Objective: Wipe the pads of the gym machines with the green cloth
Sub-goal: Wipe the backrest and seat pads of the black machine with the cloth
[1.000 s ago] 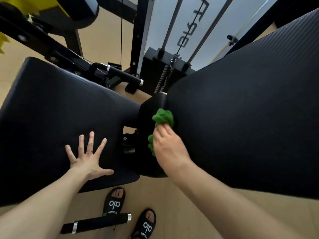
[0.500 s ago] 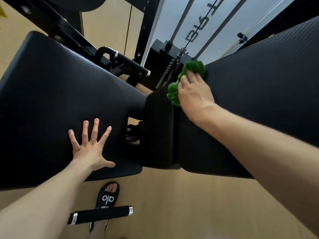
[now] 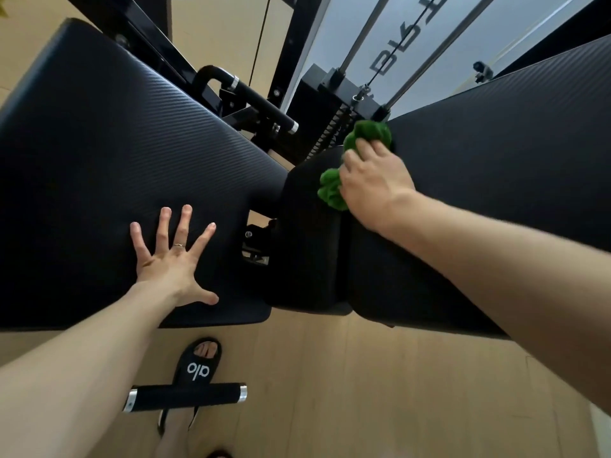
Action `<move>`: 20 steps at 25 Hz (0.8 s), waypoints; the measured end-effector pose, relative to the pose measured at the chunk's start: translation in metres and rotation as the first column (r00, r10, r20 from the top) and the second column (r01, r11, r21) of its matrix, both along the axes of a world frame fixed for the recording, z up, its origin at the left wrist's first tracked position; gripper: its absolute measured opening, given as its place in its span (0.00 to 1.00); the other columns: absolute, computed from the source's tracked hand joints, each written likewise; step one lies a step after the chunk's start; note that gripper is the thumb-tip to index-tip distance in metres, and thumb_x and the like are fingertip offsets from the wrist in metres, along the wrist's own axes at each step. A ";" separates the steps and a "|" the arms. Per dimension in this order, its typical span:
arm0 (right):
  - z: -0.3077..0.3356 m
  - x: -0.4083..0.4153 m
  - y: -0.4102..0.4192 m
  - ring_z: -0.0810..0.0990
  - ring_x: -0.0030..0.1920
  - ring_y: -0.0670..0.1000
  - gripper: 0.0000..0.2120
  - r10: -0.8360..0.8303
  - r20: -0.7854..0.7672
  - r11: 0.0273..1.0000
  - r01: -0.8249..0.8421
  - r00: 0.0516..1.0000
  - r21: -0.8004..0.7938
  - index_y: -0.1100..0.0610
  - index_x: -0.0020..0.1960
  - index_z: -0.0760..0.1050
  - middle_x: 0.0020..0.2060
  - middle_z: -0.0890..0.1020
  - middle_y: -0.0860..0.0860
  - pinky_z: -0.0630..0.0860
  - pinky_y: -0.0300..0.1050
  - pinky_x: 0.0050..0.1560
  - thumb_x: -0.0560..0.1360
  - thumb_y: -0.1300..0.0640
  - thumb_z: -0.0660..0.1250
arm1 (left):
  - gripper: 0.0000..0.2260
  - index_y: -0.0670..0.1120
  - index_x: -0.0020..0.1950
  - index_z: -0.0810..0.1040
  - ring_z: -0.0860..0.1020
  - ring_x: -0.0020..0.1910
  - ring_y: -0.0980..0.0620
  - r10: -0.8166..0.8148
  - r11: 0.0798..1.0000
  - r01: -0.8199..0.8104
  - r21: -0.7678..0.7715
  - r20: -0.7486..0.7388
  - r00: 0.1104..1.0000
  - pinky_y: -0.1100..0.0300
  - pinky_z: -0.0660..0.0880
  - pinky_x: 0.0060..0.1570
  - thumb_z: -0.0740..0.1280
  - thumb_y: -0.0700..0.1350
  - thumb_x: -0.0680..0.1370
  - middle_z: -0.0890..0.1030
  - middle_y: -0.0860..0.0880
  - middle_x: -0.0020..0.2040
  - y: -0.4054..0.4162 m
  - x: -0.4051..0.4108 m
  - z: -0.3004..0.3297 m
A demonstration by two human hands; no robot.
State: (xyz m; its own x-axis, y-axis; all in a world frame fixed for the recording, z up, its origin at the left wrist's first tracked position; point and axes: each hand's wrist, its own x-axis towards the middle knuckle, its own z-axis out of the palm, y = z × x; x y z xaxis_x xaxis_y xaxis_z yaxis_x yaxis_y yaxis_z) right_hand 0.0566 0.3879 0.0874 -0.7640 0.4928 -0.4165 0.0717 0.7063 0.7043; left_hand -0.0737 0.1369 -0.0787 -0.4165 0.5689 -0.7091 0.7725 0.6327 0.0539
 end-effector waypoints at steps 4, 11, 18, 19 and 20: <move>-0.025 -0.046 0.030 0.60 0.74 0.62 0.26 -0.195 0.060 0.976 0.187 0.979 0.114 0.63 0.76 0.64 0.71 0.69 0.59 0.51 0.57 0.78 0.81 0.53 0.51 | 0.64 0.62 0.73 0.23 0.15 0.67 0.40 0.010 1.000 -0.010 0.003 0.006 1.000 0.28 0.26 0.66 0.70 0.77 0.58 0.14 0.47 0.69 0.002 -0.001 -0.003; -0.005 0.025 -0.073 0.55 0.76 0.66 0.30 0.012 0.245 1.000 -0.008 0.970 -0.017 0.66 0.78 0.58 0.74 0.62 0.63 0.50 0.63 0.76 0.82 0.48 0.52 | 0.64 0.63 0.74 0.23 0.14 0.67 0.39 0.024 0.998 -0.021 -0.056 0.049 0.999 0.28 0.25 0.64 0.70 0.77 0.59 0.13 0.47 0.68 0.006 -0.001 0.015; 0.010 -0.023 0.031 0.66 0.69 0.58 0.23 -0.009 0.030 0.999 0.010 0.999 -0.053 0.58 0.73 0.68 0.69 0.70 0.56 0.59 0.53 0.70 0.83 0.50 0.51 | 0.65 0.63 0.73 0.23 0.14 0.67 0.40 0.049 0.996 -0.043 -0.083 0.067 0.997 0.30 0.21 0.59 0.71 0.76 0.58 0.13 0.48 0.68 0.010 -0.001 0.018; 0.007 -0.034 0.044 0.67 0.67 0.58 0.22 -0.047 0.031 0.998 0.049 0.998 -0.043 0.57 0.71 0.69 0.68 0.71 0.55 0.61 0.53 0.68 0.82 0.49 0.51 | 0.65 0.63 0.73 0.23 0.14 0.67 0.40 0.048 0.996 -0.042 -0.082 0.063 0.997 0.30 0.22 0.61 0.71 0.77 0.58 0.13 0.48 0.68 0.010 -0.001 0.016; 0.004 -0.042 0.053 0.69 0.65 0.58 0.22 -0.099 0.019 0.993 0.100 0.995 -0.057 0.56 0.70 0.71 0.66 0.73 0.55 0.63 0.53 0.65 0.82 0.47 0.52 | 0.64 0.63 0.72 0.23 0.15 0.67 0.40 0.043 0.996 -0.039 -0.085 0.055 0.998 0.29 0.24 0.63 0.70 0.77 0.58 0.13 0.47 0.68 0.010 0.000 0.015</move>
State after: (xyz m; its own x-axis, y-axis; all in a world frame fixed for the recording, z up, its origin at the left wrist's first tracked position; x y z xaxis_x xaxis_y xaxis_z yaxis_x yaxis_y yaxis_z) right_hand 0.0149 0.4407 0.0909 -0.7053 0.5406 -0.4585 0.1320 0.7356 0.6644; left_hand -0.0739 0.1472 -0.0636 -0.3958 0.4898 -0.7768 0.7429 0.6680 0.0427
